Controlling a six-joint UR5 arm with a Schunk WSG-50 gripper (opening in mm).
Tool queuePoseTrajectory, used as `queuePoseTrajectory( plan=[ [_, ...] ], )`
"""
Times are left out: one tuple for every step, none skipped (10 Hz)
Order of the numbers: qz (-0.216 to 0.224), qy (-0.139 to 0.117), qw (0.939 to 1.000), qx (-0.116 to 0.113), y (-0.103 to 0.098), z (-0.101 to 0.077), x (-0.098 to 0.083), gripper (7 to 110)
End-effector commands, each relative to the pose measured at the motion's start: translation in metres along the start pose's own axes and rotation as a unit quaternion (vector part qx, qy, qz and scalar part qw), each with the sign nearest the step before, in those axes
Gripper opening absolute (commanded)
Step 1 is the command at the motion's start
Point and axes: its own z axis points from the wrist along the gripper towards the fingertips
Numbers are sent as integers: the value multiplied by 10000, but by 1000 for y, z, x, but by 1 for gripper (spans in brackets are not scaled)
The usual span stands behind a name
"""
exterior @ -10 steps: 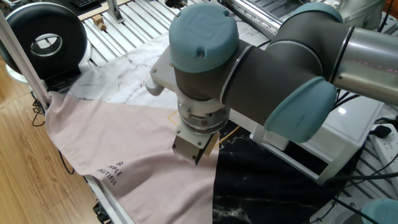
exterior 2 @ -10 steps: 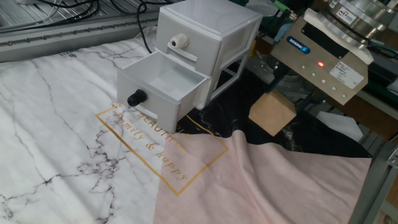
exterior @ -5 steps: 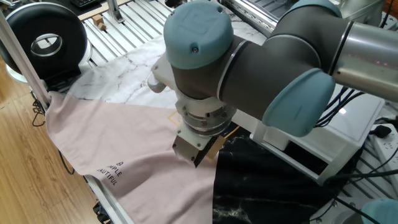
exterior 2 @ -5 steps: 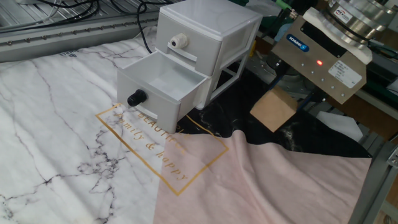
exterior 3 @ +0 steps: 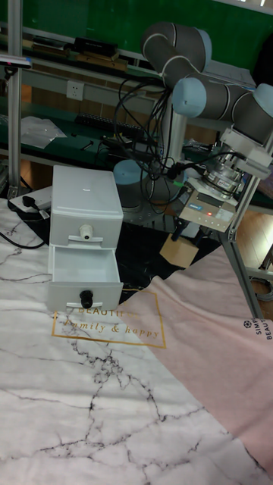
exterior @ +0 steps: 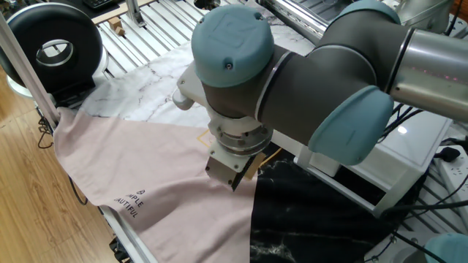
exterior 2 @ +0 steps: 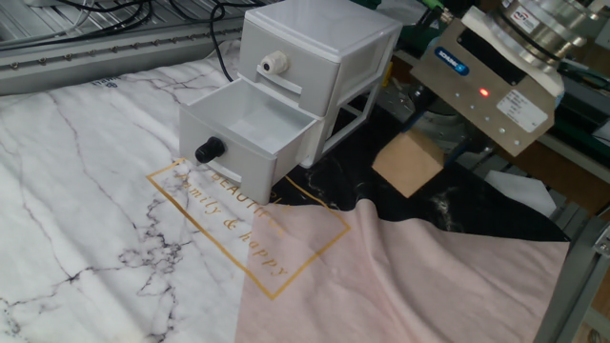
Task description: Put things in the drawer
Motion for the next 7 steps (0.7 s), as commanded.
queuePoseTrajectory(
  plan=[
    [-148, 33, 9999, 16, -27, -2, -10, 7],
    [-213, 41, 9997, -65, -37, -4, -12, 7],
    [-265, 46, 9996, -75, -50, -3, -14, 7],
    [-348, 65, 9994, -42, -67, 0, -17, 7],
    [-415, 84, 9991, 40, -81, 2, -18, 7],
    [-550, 96, 9982, 211, -99, 2, -18, 7],
    [-638, 68, 9974, 333, -113, 2, -18, 7]
  ],
)
